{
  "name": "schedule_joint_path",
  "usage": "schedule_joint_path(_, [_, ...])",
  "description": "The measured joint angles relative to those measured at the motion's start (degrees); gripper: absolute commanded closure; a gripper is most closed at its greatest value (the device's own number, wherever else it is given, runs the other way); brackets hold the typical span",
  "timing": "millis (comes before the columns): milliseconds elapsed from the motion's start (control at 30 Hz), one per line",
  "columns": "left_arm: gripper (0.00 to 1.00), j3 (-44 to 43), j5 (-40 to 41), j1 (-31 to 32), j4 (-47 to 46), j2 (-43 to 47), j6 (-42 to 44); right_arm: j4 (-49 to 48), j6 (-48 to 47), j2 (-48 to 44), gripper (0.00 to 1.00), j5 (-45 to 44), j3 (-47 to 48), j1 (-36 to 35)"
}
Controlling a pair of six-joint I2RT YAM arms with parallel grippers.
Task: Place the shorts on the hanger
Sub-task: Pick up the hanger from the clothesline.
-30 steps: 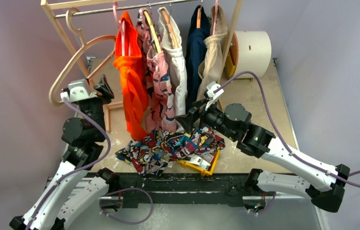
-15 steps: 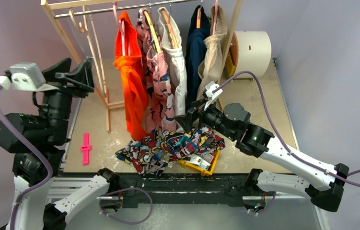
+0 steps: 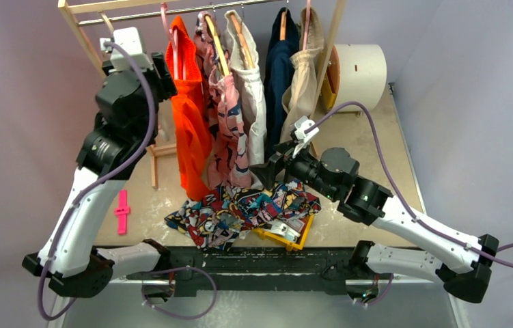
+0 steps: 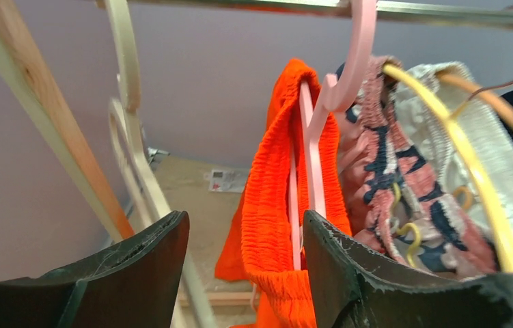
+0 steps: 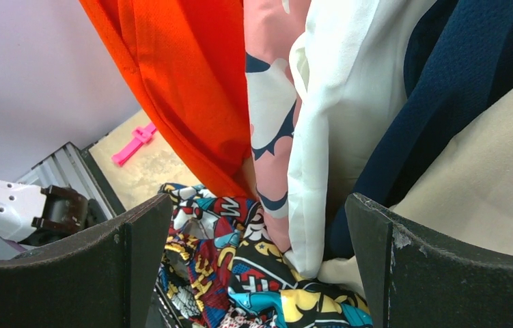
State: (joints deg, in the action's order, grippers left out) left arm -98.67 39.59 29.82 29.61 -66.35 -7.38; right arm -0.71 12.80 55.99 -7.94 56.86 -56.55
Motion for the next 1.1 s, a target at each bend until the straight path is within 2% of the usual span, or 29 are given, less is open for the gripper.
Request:
schedule_joint_path(433, [0.35, -0.1, 13.8, -0.2, -0.1, -3.8, 0.1, 0.0, -0.9, -2.9, 0.01, 0.0, -1.1, 0.0])
schedule_joint_path(667, [0.34, -2.4, 17.4, -2.2, 0.1, -7.8, 0.0, -0.1, -1.4, -3.7, 0.01, 0.0, -1.6, 0.0])
schedule_joint_path(800, [0.38, -2.5, 17.2, -4.2, 0.9, -8.9, -0.1, 0.4, -1.4, -4.8, 0.01, 0.0, -2.9, 0.0])
schedule_joint_path(1100, [0.56, -1.3, 14.5, -8.6, 1.2, -8.7, -0.8, 0.8, -1.4, -5.8, 0.01, -0.1, -3.3, 0.0])
